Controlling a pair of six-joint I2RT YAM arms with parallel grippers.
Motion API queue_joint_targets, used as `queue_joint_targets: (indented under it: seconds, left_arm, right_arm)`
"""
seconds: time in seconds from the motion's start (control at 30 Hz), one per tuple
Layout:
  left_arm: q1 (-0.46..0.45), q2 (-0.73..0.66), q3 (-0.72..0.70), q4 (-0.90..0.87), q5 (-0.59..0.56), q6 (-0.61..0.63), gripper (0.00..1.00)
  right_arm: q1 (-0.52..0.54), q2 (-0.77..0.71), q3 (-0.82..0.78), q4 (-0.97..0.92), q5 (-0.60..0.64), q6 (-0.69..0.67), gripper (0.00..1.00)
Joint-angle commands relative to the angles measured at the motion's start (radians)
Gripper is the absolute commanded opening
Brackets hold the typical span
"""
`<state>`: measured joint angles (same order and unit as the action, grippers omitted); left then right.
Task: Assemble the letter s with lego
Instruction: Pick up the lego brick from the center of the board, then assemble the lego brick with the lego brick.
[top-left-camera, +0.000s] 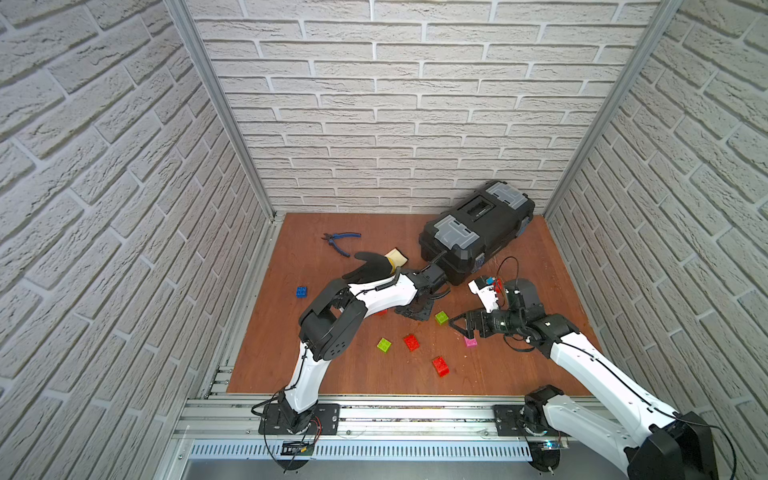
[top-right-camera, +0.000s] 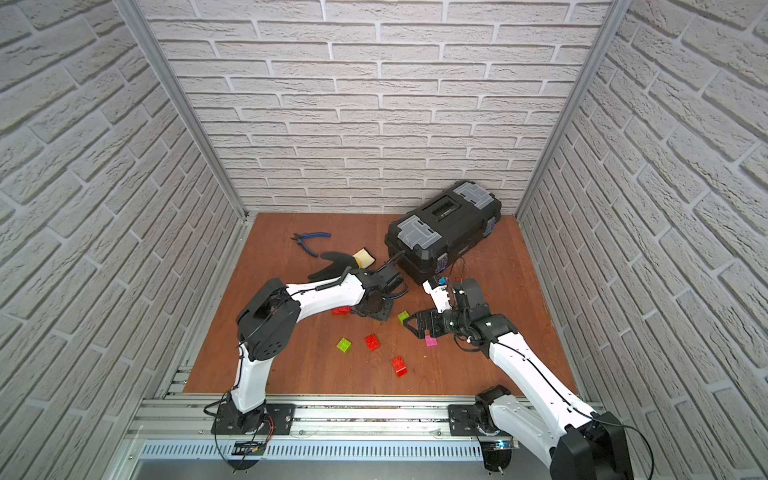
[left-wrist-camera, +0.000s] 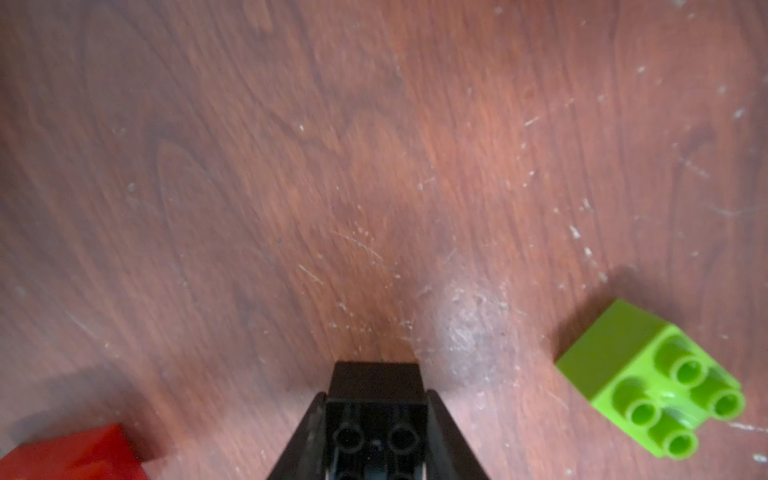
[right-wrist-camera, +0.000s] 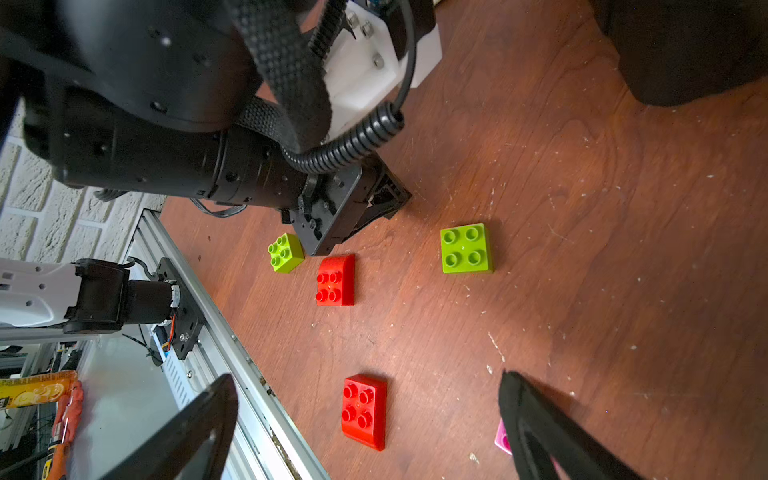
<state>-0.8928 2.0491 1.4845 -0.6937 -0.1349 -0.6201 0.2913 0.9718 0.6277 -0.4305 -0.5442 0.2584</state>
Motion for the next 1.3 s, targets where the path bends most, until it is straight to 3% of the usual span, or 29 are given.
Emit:
queue_joint_targets:
  seconds: [0.0, 0.53, 0.93, 1.27]
  left_arm:
    - [0.001, -0.032, -0.014, -0.033, -0.013, 0.018, 0.3]
    - [0.109, -0.25, -0.059, -0.147, -0.016, 0.093, 0.32]
    - [0.213, -0.362, -0.188, -0.137, 0.005, 0.125, 0.33]
    - [0.257, -0.361, -0.248, -0.074, 0.043, 0.132, 0.33]
  right_arm:
    - [-0.006, -0.004, -0.009, 0.036, -0.017, 0.002, 0.98]
    - [0.006, 0.056, -0.034, 0.212, -0.121, 0.09, 0.95]
    - [0.117, 0.134, -0.005, 0.323, -0.081, 0.149, 0.95]
    - [0.154, 0.196, 0.03, 0.354, -0.053, 0.17, 0.95]
